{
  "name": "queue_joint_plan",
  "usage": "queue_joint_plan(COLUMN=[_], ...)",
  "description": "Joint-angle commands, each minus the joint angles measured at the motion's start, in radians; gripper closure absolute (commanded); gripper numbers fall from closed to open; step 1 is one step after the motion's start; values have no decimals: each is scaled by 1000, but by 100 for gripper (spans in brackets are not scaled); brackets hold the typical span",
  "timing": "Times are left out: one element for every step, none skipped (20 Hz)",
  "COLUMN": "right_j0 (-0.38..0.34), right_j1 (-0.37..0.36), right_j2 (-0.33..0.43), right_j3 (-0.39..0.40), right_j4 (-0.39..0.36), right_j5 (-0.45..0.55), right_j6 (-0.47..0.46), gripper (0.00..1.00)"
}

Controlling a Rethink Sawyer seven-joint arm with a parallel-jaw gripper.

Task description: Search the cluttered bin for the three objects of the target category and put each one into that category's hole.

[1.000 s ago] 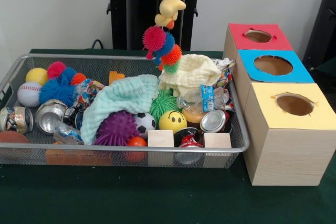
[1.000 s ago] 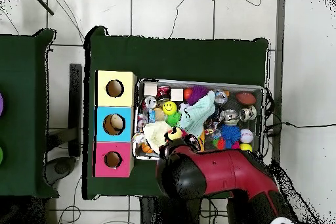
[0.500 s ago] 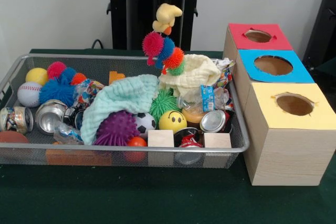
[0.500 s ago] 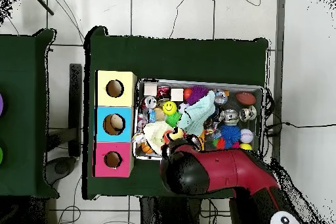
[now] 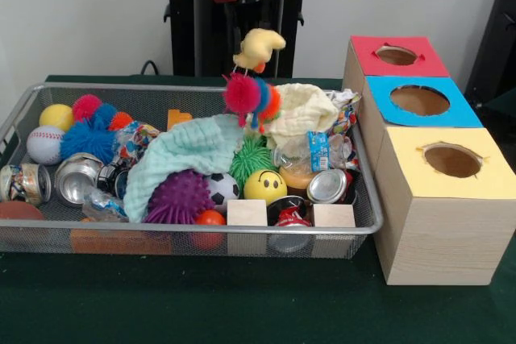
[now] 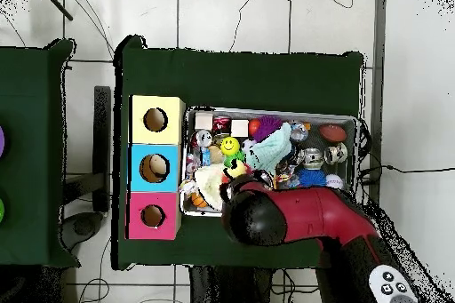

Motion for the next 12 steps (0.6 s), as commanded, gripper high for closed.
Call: queue_joint_plan(right_j0=[-5,-4,-2,2,7,10,13,14,11,8,7,4], right_j1=[42,41,40,37,34,30,30,35,39,44,48,53], right_j2=[-7,-7,-11,-13,-16,-19,-23,-22,-23,-22,-23,-22], right_j3=[-95,-94,-95,-96,-98,-102,-103,-107,-104,-100,-99,-96], right_j4=[5,4,4,-1,-6,-7,-6,-7,-7,-7,-9,-10], right_j5=[44,41,41,39,42,49,56,51,41,28,23,16], right_j6=[52,54,58,58,59,58,61,62,67,70,71,71], gripper=[0,0,0,0,0,0,0,0,0,0,0,0])
